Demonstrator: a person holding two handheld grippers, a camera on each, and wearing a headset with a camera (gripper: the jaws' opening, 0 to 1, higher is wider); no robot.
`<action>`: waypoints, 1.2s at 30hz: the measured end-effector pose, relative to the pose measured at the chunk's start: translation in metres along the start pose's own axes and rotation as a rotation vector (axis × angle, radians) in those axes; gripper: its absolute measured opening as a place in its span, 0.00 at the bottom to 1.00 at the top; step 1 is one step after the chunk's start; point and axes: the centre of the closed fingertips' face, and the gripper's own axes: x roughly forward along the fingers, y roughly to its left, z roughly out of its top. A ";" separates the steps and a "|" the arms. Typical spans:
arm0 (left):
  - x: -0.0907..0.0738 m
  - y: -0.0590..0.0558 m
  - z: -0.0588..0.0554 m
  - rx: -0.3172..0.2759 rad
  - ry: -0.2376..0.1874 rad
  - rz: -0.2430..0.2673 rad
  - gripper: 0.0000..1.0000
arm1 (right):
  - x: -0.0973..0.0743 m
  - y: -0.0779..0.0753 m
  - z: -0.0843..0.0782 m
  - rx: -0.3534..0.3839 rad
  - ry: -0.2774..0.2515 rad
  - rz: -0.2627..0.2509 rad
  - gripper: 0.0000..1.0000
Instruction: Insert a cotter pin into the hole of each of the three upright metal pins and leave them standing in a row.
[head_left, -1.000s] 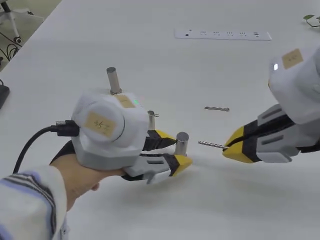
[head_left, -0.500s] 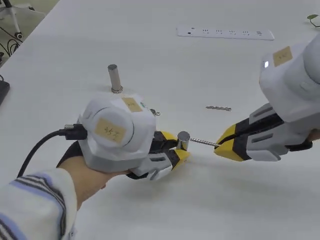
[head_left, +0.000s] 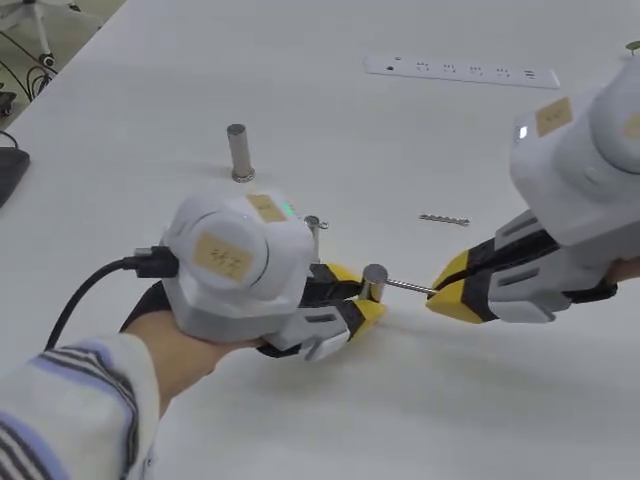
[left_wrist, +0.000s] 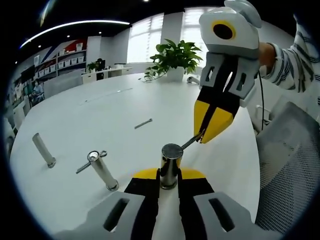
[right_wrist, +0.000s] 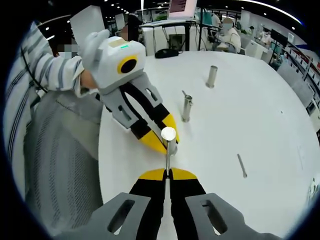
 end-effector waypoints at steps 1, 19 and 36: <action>0.000 0.000 0.000 0.003 0.000 0.000 0.12 | 0.001 0.000 0.000 0.001 0.007 -0.003 0.03; 0.002 -0.003 0.000 -0.044 0.000 -0.017 0.12 | 0.011 0.001 0.005 0.005 -0.011 -0.005 0.03; 0.004 -0.004 0.001 -0.037 0.004 -0.024 0.12 | 0.018 0.001 0.015 -0.006 -0.053 -0.011 0.04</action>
